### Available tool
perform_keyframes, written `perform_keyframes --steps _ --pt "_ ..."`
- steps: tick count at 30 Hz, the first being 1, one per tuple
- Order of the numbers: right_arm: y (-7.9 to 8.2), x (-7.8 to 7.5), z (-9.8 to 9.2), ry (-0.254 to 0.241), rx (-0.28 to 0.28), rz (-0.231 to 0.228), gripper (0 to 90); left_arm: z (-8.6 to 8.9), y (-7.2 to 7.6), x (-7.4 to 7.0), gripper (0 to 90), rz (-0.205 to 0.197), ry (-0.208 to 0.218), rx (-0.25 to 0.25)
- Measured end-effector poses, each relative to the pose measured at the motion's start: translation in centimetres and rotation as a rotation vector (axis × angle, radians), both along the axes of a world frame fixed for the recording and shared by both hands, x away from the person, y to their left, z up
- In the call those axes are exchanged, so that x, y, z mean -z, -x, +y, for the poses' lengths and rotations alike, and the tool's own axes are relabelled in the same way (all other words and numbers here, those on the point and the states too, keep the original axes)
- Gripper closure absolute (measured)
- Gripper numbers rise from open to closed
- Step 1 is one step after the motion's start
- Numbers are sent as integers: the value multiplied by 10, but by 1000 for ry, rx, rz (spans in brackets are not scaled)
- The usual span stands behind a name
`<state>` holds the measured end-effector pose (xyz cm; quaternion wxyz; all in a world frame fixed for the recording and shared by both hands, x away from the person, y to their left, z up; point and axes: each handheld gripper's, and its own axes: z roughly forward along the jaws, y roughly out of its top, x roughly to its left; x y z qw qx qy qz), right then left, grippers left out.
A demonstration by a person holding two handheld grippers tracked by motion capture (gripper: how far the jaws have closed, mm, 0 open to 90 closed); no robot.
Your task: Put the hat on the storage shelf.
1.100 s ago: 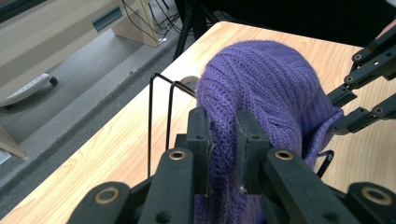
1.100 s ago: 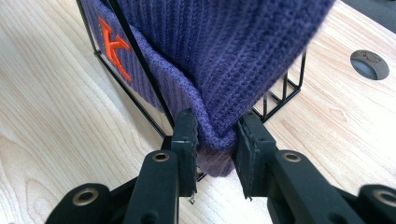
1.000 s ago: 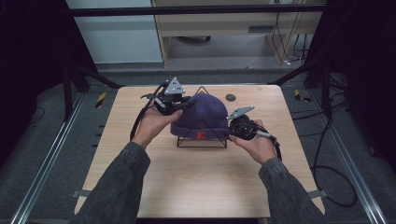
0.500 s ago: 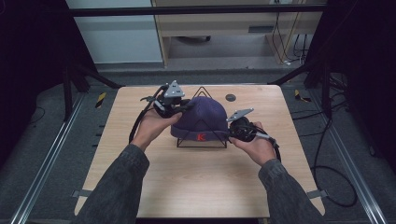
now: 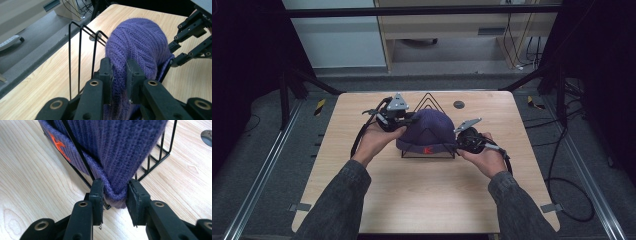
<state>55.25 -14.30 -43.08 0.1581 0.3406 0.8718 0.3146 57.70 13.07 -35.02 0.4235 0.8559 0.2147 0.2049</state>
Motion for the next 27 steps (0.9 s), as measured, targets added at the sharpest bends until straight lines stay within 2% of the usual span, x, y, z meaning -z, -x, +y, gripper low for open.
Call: perform_keyframes --steps 6,9,13,17,21,25,27 --pt "1 4 0 -3 10 2 652 0 1 4 761 14 -2 -1" --pt "2 4 -1 3 15 7 606 -1 2 4 752 16 -6 4" --pt "6 3 -2 -8 23 -1 565 -1 5 3 699 2 4 -10" --pt "10 0 -4 -11 30 -11 539 1 8 3 649 8 21 -37" --pt "20 -7 -7 -22 43 -40 496 5 18 -2 602 -15 32 -64" --pt "24 -11 -10 -26 55 -53 482 5 21 -8 578 -31 32 -72" --pt "27 -15 -13 -30 63 -59 463 7 23 -13 552 -41 49 -93"
